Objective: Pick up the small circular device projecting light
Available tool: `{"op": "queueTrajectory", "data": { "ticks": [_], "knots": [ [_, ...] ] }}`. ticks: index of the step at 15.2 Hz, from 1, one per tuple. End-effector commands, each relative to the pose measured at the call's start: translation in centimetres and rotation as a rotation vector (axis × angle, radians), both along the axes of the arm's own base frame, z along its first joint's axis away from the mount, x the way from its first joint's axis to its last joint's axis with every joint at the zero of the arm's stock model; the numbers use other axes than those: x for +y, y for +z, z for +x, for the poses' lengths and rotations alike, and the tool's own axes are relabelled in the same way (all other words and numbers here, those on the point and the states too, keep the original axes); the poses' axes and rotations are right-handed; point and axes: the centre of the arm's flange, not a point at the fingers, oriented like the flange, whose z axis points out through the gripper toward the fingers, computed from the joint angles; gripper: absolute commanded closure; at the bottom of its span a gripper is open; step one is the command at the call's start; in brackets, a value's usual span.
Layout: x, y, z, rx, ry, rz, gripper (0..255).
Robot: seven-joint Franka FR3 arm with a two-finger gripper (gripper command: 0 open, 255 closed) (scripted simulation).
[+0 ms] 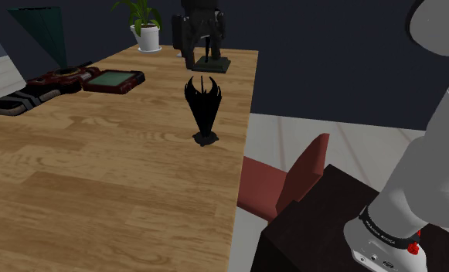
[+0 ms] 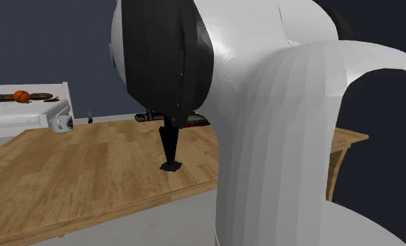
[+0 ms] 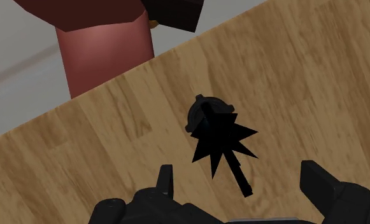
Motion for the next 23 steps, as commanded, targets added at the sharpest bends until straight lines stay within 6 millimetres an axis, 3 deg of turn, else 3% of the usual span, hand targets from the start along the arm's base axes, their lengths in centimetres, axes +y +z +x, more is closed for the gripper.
{"op": "queueTrajectory", "data": {
  "ticks": [1, 9, 10, 19, 23],
  "knots": [
    [0.6, -0.4, 0.5, 0.009, 0.01, 0.002, 0],
    [0.6, -3.8, 0.5, 0.009, 0.01, 0.002, 0],
    [0.7, -3.8, 0.5, 0.009, 0.009, 0.002, 255],
    [0.6, -3.8, 0.5, 0.009, 0.01, 0.002, 255],
    [0.6, -1.7, 0.5, 0.009, 0.01, 0.002, 255]
  ]
}}
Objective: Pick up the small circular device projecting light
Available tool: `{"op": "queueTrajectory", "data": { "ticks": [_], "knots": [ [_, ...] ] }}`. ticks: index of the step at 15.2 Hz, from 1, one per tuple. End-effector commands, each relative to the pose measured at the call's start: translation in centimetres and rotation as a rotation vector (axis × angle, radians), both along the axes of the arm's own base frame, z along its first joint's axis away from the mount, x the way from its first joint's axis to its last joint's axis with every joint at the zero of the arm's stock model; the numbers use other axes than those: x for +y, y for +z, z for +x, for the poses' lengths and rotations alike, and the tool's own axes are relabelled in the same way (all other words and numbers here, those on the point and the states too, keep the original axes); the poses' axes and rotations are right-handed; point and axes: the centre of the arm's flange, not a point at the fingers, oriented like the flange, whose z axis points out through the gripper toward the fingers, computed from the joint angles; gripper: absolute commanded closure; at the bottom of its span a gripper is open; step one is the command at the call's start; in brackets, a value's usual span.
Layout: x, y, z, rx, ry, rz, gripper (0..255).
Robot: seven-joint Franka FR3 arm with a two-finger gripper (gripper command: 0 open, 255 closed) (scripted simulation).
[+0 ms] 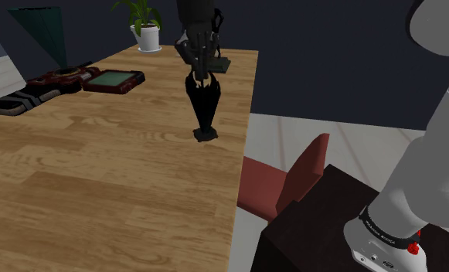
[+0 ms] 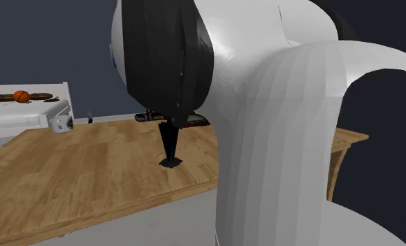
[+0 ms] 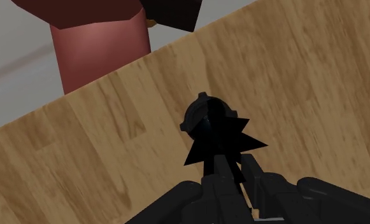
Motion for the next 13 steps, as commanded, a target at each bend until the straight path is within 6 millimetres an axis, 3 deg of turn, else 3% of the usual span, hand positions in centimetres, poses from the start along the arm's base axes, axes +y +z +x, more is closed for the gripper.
{"op": "queueTrajectory", "data": {
  "ticks": [1, 11, 13],
  "knots": [
    [0.1, 1.1, 0.0, 0.0, 0.0, 0.0, 255],
    [0.1, 6.4, 0.0, 0.0, 0.0, 0.0, 255],
    [0.1, 6.5, 0.0, 0.0, 0.0, 0.0, 255]
  ]
}}
